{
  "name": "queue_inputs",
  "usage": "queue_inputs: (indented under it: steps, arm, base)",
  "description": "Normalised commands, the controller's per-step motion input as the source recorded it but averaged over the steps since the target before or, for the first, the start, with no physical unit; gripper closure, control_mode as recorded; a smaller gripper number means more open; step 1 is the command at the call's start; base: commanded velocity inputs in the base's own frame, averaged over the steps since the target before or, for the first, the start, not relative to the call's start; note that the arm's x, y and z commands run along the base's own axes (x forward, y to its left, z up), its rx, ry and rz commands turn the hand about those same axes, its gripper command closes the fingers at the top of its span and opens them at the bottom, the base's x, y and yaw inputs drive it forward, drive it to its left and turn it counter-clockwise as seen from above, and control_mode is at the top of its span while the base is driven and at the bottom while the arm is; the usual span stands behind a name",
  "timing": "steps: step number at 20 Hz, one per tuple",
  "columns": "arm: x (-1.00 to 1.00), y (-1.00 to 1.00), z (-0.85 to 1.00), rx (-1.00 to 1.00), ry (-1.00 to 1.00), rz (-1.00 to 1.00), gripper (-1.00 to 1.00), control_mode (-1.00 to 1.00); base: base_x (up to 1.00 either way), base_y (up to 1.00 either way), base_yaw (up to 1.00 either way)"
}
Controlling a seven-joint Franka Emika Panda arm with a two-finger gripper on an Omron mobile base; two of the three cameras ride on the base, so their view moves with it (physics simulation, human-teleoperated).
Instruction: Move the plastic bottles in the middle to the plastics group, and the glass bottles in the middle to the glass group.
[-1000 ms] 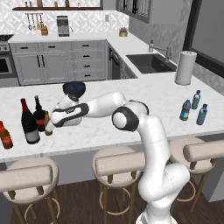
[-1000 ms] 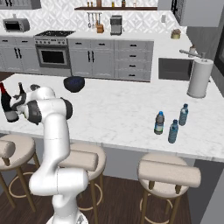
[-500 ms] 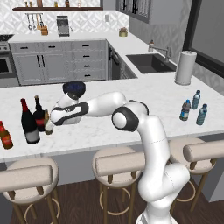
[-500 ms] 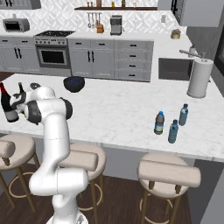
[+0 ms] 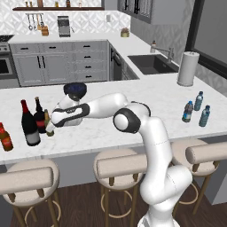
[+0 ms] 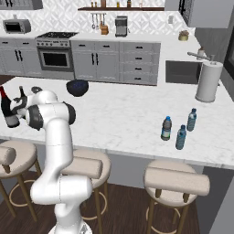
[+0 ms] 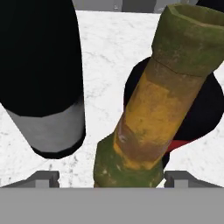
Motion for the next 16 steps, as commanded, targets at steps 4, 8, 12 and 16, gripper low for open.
queue_inputs:
  steps: [4, 8, 12, 16]
  arm:
    - [-0.02, 0.00, 0.00, 0.00, 0.00, 0.00, -1.00, -1.00]
    - [-0.15, -0.12, 0.00, 0.00, -0.01, 0.00, -1.00, -1.00]
    - [-0.23, -0.28, 0.00, 0.03, -0.05, 0.00, -1.00, -1.00]
    - [-0.20, -0.31, 0.03, 0.03, -0.04, 0.00, -1.00, -1.00]
  base:
    - [0.00, 0.00, 0.00]
    - [0.00, 0.00, 0.00]
    - [0.00, 0.00, 0.00]
    - [0.00, 0.00, 0.00]
